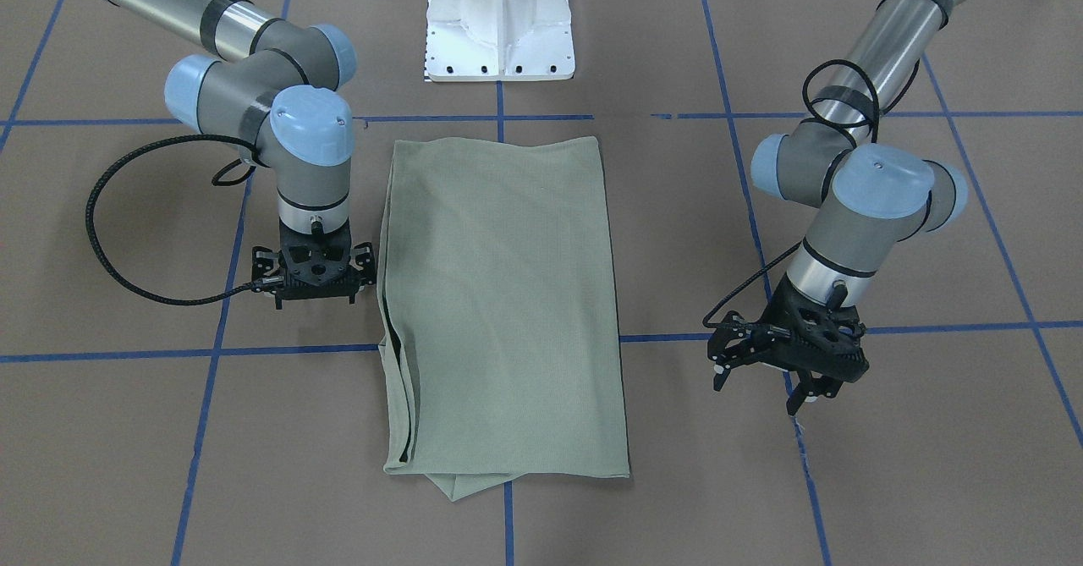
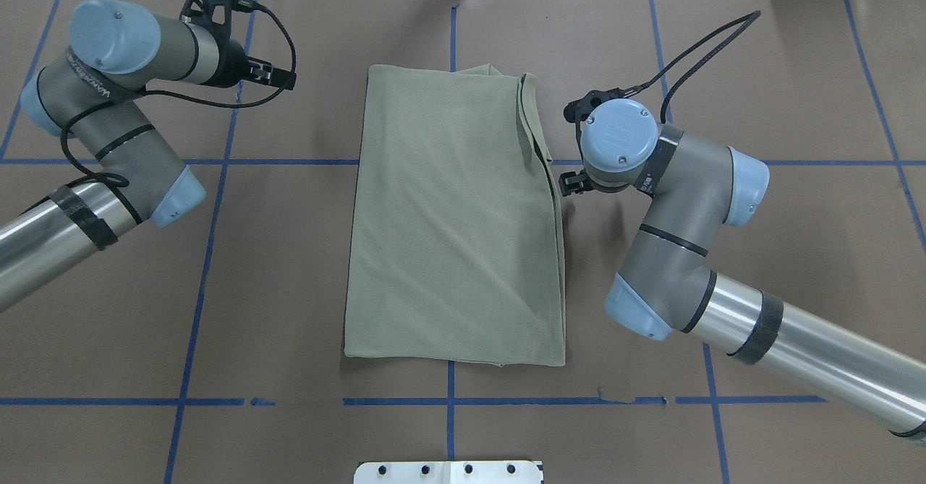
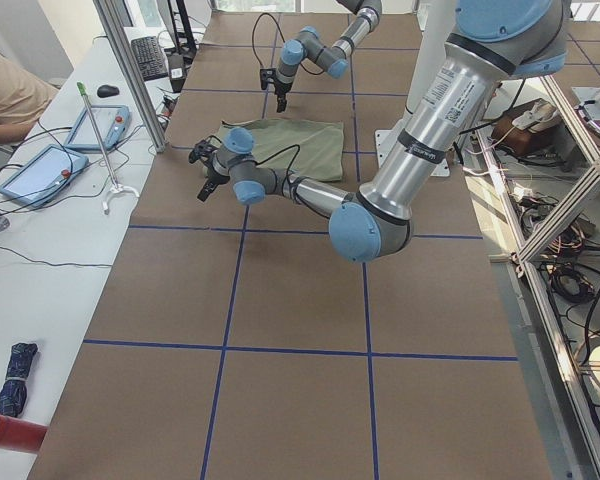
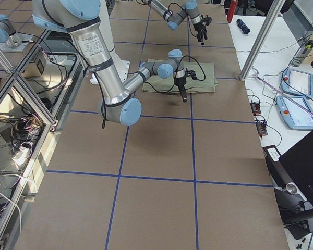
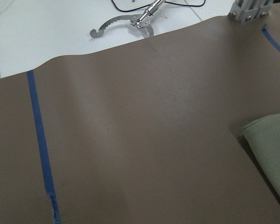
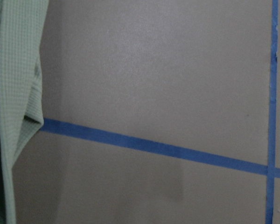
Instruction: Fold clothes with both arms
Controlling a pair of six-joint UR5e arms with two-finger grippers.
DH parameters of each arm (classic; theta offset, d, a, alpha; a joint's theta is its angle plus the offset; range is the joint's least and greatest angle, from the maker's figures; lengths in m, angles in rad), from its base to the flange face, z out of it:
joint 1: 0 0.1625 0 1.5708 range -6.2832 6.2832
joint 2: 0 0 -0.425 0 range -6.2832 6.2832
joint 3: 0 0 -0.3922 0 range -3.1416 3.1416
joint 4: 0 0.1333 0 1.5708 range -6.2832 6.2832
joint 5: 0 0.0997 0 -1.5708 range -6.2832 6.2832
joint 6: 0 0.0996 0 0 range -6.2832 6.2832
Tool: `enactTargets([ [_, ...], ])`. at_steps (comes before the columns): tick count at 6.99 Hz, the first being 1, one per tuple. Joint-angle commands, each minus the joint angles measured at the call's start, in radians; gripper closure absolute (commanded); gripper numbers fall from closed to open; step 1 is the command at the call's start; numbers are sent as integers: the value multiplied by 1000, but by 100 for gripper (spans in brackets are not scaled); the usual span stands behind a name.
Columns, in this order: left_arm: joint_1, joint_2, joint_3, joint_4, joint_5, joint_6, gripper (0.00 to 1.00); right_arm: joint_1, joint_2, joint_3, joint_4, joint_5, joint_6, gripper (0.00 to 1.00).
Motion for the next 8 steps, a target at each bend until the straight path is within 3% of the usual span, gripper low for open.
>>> enactTargets([
  [1, 22, 6, -77, 9, -43, -164, 0, 16, -9, 26, 182, 69, 145, 0],
  [2, 79, 37, -168, 32, -40, -265, 0, 11, -44, 88, 225, 69, 241, 0],
  [4, 251, 148, -444, 146, 24, -463, 0, -54, -214, 258, 373, 60, 518, 0],
  [6, 438, 280, -619, 158, 157, -663, 0, -241, -313, 400, 389, -186, 760, 0],
  [7, 536, 323, -652, 158, 252, -793, 0, -324, -336, 440, 389, -269, 878, 0],
  [8, 628, 333, -651, 156, 350, -969, 10, -389, -344, 454, 382, -347, 992, 2],
])
